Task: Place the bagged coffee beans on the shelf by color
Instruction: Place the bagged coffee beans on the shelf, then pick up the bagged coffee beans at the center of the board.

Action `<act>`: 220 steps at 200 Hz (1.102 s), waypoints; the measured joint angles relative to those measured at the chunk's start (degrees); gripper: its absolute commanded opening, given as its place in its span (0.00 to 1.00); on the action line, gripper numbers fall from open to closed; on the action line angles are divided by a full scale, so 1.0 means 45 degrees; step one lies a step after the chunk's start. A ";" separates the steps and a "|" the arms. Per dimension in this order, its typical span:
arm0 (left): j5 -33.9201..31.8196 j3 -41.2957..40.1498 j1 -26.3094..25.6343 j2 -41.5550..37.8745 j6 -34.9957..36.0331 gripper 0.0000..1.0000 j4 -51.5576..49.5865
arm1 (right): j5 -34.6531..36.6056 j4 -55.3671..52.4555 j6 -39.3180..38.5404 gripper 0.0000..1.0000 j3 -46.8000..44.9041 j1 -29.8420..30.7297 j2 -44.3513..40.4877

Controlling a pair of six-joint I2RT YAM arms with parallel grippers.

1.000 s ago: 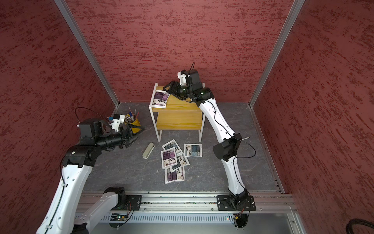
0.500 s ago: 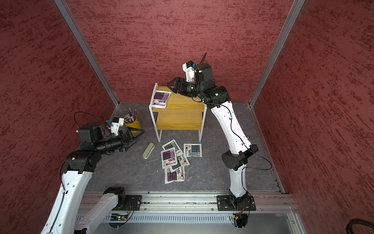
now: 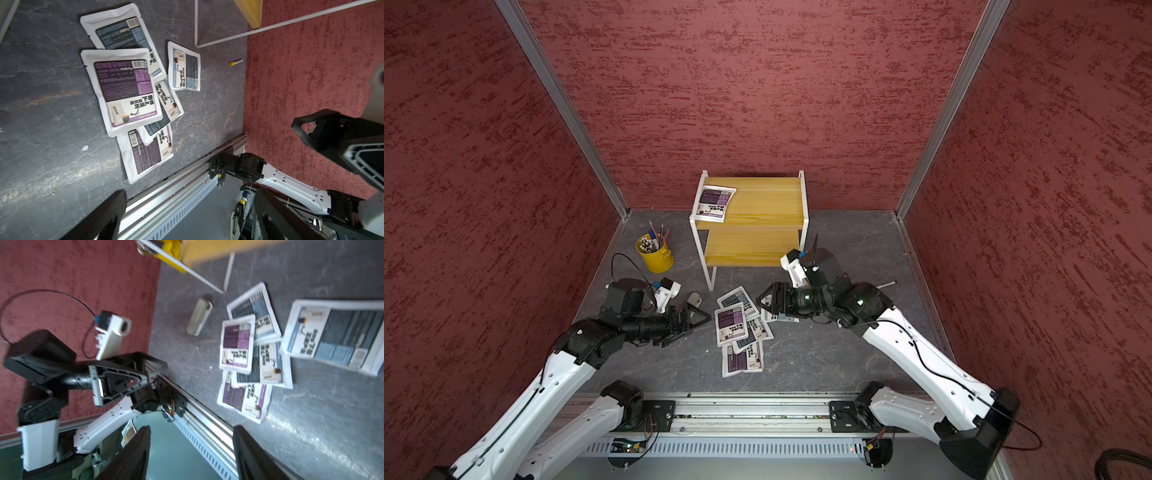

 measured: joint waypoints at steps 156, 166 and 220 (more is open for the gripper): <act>0.1035 -0.2288 0.1064 0.5523 -0.1209 0.99 0.6125 | 0.0379 0.6217 0.0850 0.59 -0.2322 0.1151 0.6290; 0.1083 -0.2278 0.1117 0.5872 -0.1107 0.99 0.6300 | 0.0423 0.6348 0.0845 0.59 -0.2195 0.1151 0.6596; 0.1258 -0.1948 0.1171 0.7470 -0.0801 0.99 0.6999 | 0.0529 0.6849 0.0816 0.58 -0.1195 0.1151 0.7990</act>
